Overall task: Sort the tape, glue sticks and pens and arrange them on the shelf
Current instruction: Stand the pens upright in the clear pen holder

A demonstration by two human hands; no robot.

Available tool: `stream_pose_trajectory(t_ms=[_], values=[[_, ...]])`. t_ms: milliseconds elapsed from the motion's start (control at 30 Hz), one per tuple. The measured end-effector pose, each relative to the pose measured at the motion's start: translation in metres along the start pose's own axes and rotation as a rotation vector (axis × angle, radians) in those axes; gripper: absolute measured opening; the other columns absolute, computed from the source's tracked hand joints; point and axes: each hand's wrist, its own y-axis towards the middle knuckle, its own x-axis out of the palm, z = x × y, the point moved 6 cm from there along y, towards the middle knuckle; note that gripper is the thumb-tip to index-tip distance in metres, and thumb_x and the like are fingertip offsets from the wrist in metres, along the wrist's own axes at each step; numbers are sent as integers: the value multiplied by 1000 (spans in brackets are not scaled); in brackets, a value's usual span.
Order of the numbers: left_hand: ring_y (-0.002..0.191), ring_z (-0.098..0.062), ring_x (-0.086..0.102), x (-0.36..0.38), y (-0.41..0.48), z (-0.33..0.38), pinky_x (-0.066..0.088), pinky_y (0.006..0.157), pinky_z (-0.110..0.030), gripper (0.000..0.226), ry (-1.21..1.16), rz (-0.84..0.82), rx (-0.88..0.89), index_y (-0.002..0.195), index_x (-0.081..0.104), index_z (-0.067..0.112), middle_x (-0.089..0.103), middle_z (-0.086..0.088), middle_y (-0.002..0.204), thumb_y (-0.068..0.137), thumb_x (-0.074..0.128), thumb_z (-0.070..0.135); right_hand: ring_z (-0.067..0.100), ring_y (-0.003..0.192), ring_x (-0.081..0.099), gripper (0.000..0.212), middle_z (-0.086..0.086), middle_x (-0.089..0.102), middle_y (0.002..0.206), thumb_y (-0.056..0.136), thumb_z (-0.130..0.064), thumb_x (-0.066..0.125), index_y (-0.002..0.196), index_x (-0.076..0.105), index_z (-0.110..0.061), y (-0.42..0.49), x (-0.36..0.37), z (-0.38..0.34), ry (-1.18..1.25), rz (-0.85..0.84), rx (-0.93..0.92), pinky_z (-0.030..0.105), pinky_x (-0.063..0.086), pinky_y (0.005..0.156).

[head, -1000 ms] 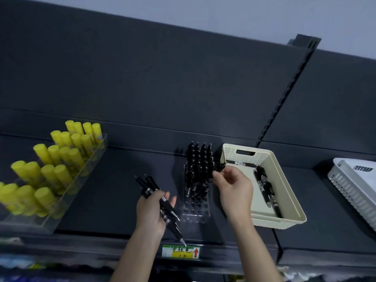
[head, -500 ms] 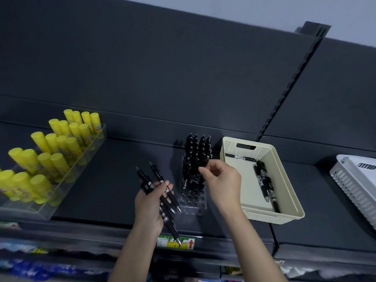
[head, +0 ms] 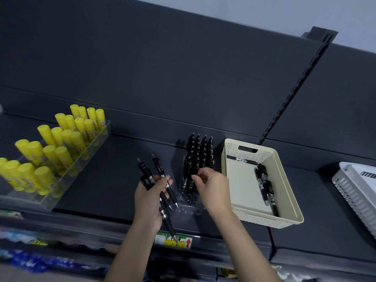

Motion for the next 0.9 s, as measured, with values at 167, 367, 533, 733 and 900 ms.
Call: stream_pose_trajectory(t_ms=[167, 367, 533, 733, 900], values=[[93, -19, 71, 10, -8, 9, 55, 78, -40, 22, 160, -140, 116, 97, 63, 8, 73, -7, 95, 79, 76, 11, 8, 67, 63, 16, -7, 69, 75, 79, -30, 74, 89, 70, -18, -10, -12, 5, 67, 19, 53, 27, 52, 66], [87, -10, 69, 35, -22, 11, 52, 73, -17, 20, 575, -360, 326, 98, 63, 15, 72, 1, 93, 81, 70, 5, 24, 80, 68, 10, 10, 70, 82, 80, -17, 74, 88, 69, -11, -13, -5, -7, 563, -165, 117, 46, 56, 78], [71, -8, 67, 35, -20, 6, 53, 61, -19, 12, 542, -226, 314, 93, 58, 13, 67, 2, 81, 86, 66, 6, 16, 61, 48, 27, -2, 51, 59, 81, -11, 69, 60, 54, -18, -14, -21, -2, 626, -8, 98, 37, 44, 61], [50, -7, 50, -6, 5, -12, 45, 44, -18, 14, 4, 100, -93, 87, 53, 11, 53, 1, 63, 92, 63, 18, 11, 61, 51, 9, -7, 59, 62, 82, -18, 71, 76, 65, -16, -4, -45, 16, 415, 218, 114, 29, 45, 64], [63, -17, 60, -6, 5, -25, 54, 50, -25, 8, -254, 148, -324, 82, 56, 1, 57, -13, 79, 89, 56, -3, 10, 64, 59, 8, -10, 65, 67, 83, -17, 71, 79, 66, -21, -4, -35, 7, 290, 170, 32, 10, 42, 60]])
